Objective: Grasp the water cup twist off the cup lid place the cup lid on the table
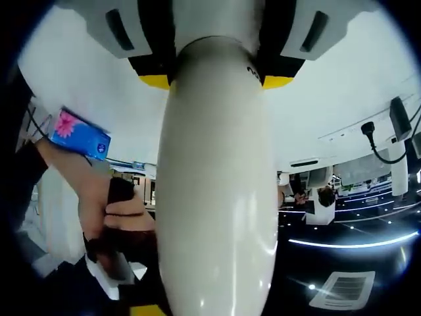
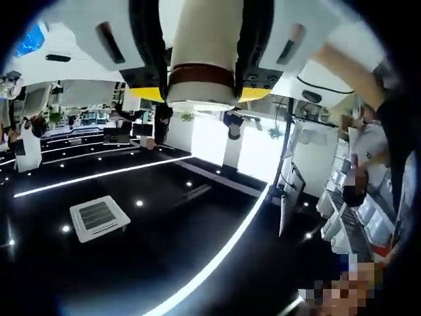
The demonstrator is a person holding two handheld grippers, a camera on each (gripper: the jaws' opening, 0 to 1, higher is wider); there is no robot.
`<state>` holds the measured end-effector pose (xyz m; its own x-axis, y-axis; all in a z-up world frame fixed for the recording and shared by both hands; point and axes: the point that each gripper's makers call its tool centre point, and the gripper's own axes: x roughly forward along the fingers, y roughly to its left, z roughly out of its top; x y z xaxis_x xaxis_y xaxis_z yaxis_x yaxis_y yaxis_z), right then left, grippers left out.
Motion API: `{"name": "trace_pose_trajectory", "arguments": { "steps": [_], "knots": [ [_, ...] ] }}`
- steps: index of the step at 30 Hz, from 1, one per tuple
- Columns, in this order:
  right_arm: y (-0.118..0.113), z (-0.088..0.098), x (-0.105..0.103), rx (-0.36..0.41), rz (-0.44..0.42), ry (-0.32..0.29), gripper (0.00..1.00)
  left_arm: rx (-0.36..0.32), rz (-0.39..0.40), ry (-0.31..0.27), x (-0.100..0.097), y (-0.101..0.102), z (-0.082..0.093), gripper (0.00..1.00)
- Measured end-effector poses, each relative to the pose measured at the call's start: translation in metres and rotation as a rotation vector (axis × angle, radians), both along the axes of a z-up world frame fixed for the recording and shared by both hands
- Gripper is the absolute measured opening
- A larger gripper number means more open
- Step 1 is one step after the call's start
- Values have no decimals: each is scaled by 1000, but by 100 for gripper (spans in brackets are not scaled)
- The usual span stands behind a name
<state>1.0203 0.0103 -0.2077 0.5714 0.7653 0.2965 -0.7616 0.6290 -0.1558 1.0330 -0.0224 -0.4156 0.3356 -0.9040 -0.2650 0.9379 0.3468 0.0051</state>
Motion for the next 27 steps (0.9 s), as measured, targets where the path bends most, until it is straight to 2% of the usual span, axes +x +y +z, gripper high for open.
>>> {"name": "trace_pose_trajectory", "arguments": {
  "steps": [18, 27],
  "knots": [
    [-1, 1, -3, 27, 327, -3, 44, -1, -7, -1, -4, -3, -1, 50],
    [-2, 1, -4, 50, 468, 17, 44, -1, -13, 0, -2, -3, -1, 50]
  ]
}}
